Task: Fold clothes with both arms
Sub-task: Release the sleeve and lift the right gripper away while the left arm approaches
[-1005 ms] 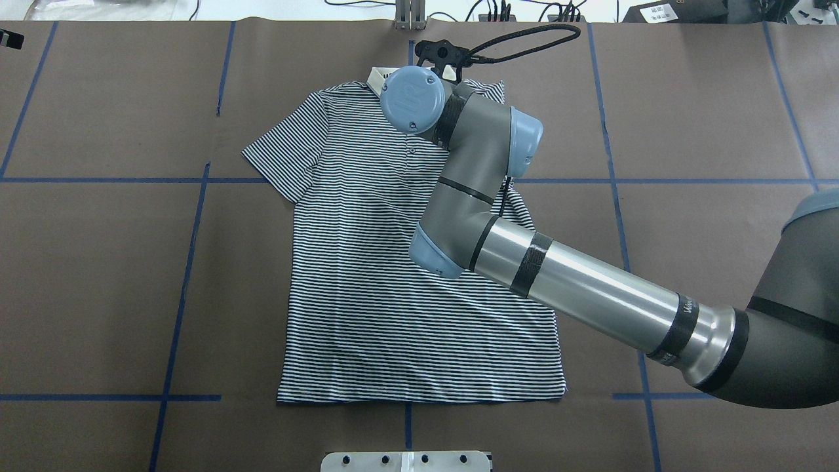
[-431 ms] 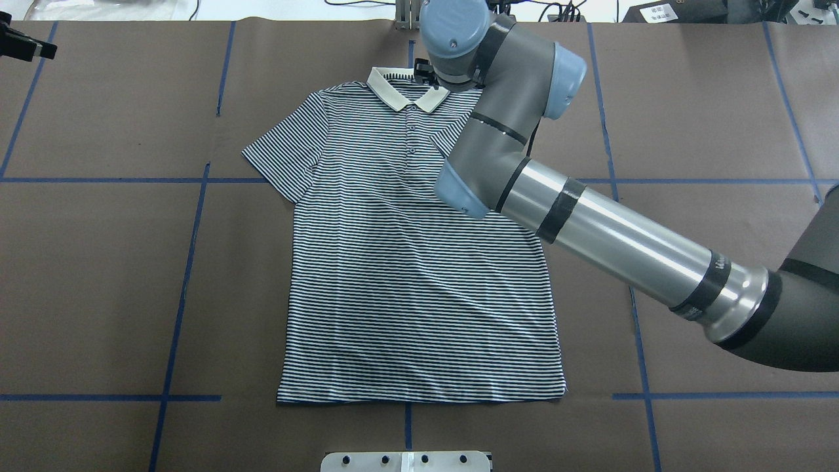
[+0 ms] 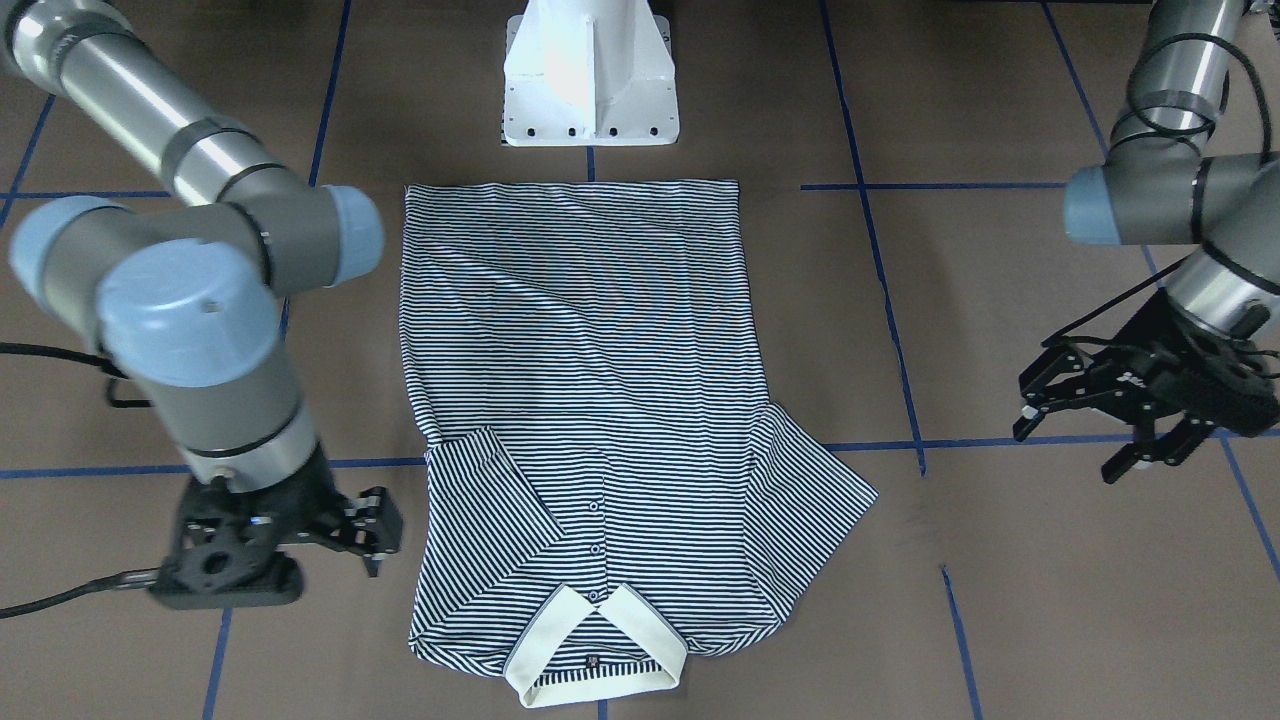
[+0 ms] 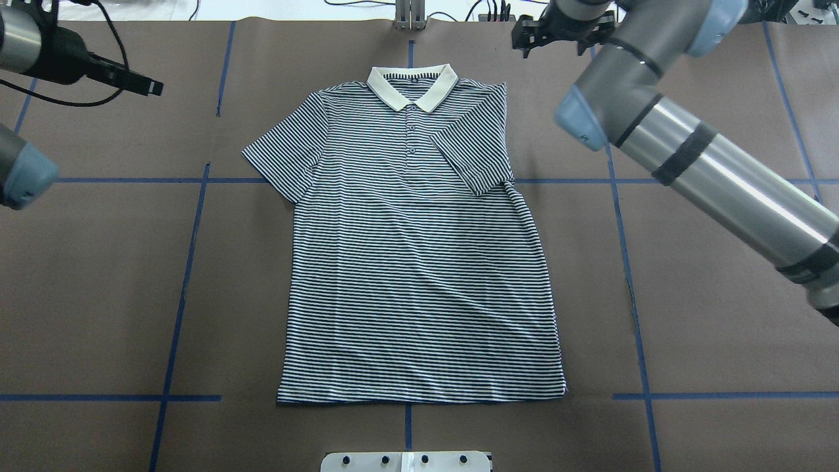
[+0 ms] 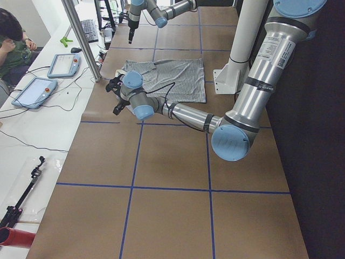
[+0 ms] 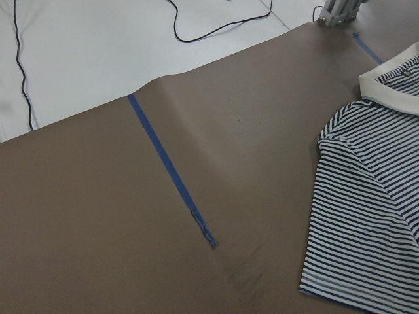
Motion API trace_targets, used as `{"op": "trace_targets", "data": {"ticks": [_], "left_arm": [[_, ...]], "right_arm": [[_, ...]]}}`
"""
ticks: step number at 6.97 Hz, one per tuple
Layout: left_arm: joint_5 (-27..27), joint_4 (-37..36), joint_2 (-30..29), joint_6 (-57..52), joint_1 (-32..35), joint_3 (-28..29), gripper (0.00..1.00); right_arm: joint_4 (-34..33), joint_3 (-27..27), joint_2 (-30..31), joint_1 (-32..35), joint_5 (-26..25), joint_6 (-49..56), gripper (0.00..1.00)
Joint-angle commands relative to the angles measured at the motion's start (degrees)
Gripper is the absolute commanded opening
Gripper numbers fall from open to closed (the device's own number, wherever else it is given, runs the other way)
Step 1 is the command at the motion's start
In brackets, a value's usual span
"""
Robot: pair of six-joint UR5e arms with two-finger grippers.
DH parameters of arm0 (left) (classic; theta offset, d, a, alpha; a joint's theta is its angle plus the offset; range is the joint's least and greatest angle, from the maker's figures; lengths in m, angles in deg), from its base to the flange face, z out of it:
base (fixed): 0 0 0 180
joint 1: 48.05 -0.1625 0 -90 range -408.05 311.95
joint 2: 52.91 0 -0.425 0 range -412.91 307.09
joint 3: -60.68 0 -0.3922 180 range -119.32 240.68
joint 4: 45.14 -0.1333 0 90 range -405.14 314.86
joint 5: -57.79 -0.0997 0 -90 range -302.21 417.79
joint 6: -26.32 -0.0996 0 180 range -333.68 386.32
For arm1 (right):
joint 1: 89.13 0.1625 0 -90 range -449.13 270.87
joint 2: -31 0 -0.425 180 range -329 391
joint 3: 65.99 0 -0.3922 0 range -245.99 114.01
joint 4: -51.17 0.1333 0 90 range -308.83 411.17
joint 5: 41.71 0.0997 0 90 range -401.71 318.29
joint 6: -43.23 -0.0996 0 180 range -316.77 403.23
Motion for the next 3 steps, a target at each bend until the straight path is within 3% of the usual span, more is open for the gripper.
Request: {"op": "trace_targets", "data": {"ticks": [1,3], "left_arm": [[-8.86,-0.16,-2.38,18.38,-7.97,0.55,0.72],[-15.74,-0.33,-2.91,23.97,-12.73,2.47,0.65]], "right_arm": [[5.86,1.82,9.8,9.81,11.89,13.75,1.0],[7.48,2.17,11.77,10.64,12.28,13.8,1.0]]}}
